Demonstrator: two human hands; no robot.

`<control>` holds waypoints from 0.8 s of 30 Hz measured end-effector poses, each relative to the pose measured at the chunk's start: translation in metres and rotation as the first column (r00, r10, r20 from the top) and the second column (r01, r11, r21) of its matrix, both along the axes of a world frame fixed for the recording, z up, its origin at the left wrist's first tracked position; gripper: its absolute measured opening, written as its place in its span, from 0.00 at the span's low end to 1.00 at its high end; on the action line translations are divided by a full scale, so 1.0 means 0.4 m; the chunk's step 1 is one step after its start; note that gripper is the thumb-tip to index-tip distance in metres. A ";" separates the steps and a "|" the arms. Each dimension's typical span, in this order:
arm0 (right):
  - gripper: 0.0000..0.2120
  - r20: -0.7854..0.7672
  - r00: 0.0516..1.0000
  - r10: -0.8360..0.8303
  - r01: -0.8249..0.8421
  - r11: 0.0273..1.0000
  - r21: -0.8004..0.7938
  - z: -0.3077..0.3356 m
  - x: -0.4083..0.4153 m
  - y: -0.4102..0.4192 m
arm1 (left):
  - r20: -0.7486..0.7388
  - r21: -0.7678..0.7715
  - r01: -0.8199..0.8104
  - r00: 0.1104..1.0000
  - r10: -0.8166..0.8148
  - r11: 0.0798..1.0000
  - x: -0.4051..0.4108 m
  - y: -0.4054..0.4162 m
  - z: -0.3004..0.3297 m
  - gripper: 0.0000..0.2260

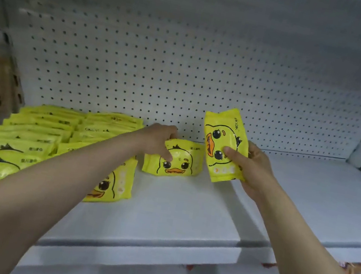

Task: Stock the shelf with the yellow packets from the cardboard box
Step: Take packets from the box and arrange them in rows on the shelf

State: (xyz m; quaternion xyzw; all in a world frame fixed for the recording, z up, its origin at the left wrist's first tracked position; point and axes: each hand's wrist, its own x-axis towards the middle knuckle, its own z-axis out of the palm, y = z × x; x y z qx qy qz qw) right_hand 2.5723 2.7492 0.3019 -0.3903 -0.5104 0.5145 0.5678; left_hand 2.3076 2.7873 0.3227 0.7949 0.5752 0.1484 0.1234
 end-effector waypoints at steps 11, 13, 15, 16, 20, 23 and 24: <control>0.18 0.061 0.997 0.058 -0.060 0.997 0.043 0.038 0.018 0.198 | -0.020 0.080 -0.178 0.983 0.180 0.981 -0.060 0.167 0.006 0.23; 0.17 0.080 0.995 0.055 -0.059 0.998 0.037 0.035 0.014 0.220 | -0.020 0.091 -0.177 0.983 0.180 0.980 -0.059 0.183 0.001 0.22; 0.18 0.096 0.994 0.058 -0.062 0.997 0.035 0.028 0.012 0.239 | -0.038 0.120 -0.175 0.983 0.181 0.977 -0.060 0.199 -0.002 0.22; 0.18 0.103 0.993 0.057 -0.061 0.997 0.037 0.025 0.013 0.247 | -0.046 0.137 -0.184 0.980 0.191 0.973 -0.061 0.204 -0.003 0.22; 0.15 0.115 0.992 0.048 -0.054 0.997 0.050 0.020 0.020 0.268 | -0.049 0.176 -0.241 0.966 0.253 0.954 -0.066 0.216 -0.014 0.22; 0.16 0.120 0.991 0.055 -0.061 0.997 0.051 0.016 0.023 0.281 | -0.054 0.189 -0.218 0.971 0.232 0.958 -0.068 0.221 -0.014 0.23; 0.17 0.119 0.991 0.057 -0.064 0.997 0.049 0.015 0.022 0.283 | -0.059 0.193 -0.202 0.975 0.216 0.960 -0.071 0.224 -0.016 0.23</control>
